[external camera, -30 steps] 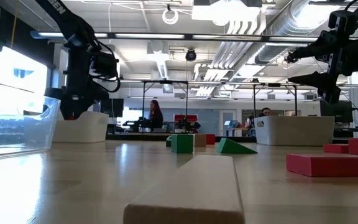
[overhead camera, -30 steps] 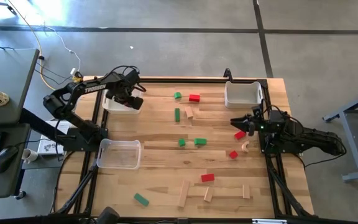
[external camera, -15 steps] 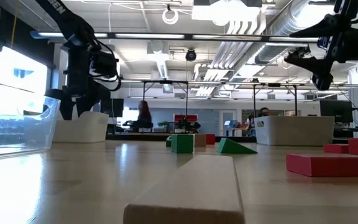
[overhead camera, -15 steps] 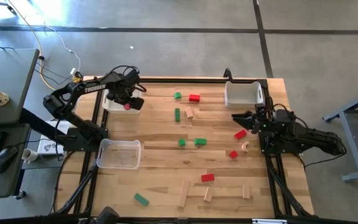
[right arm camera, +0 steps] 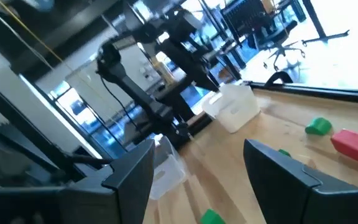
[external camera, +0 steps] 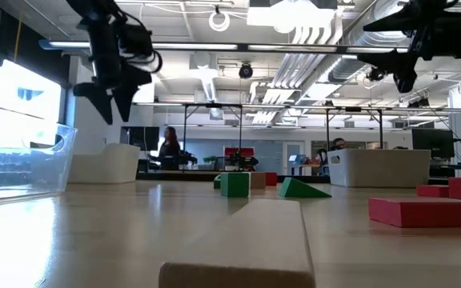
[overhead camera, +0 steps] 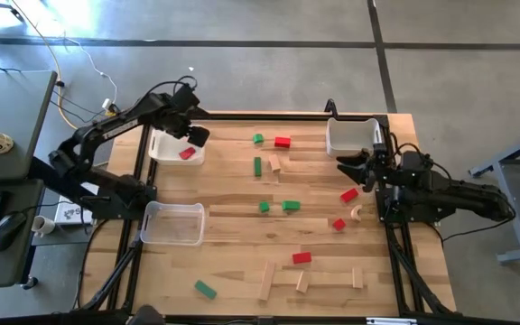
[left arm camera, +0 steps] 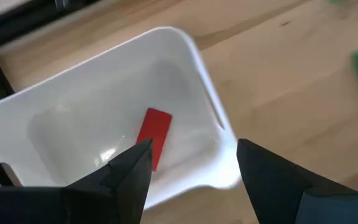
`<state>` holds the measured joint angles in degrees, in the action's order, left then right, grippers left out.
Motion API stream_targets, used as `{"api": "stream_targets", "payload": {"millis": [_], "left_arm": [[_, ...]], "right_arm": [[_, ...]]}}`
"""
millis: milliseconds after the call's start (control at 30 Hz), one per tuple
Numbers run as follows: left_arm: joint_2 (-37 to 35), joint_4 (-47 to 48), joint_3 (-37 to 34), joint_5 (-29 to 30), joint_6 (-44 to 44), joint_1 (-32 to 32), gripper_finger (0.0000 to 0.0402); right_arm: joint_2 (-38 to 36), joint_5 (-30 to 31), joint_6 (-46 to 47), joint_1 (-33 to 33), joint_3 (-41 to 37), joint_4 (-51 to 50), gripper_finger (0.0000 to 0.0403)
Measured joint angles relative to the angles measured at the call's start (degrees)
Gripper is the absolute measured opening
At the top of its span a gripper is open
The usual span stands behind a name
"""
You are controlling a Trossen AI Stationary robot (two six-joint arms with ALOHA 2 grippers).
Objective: Sort & place blocks by color
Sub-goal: Put the green rectangle into the right white bin
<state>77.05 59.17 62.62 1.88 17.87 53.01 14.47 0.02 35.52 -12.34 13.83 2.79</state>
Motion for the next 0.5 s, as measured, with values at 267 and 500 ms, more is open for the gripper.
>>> {"api": "stream_targets", "payload": {"millis": [267,500], "left_arm": [[-8.9,0.2,0.1,0.1,0.4,-5.2,0.0219],[-11.9,-1.0,0.1,0.1,3.0,-11.8,0.0219]], "right_arm": [[13.0,-6.6,-1.5,0.0,4.5,-1.9,0.0233],[23.5,-9.9,-3.2,0.0,7.4,-1.8,0.0233]]}}
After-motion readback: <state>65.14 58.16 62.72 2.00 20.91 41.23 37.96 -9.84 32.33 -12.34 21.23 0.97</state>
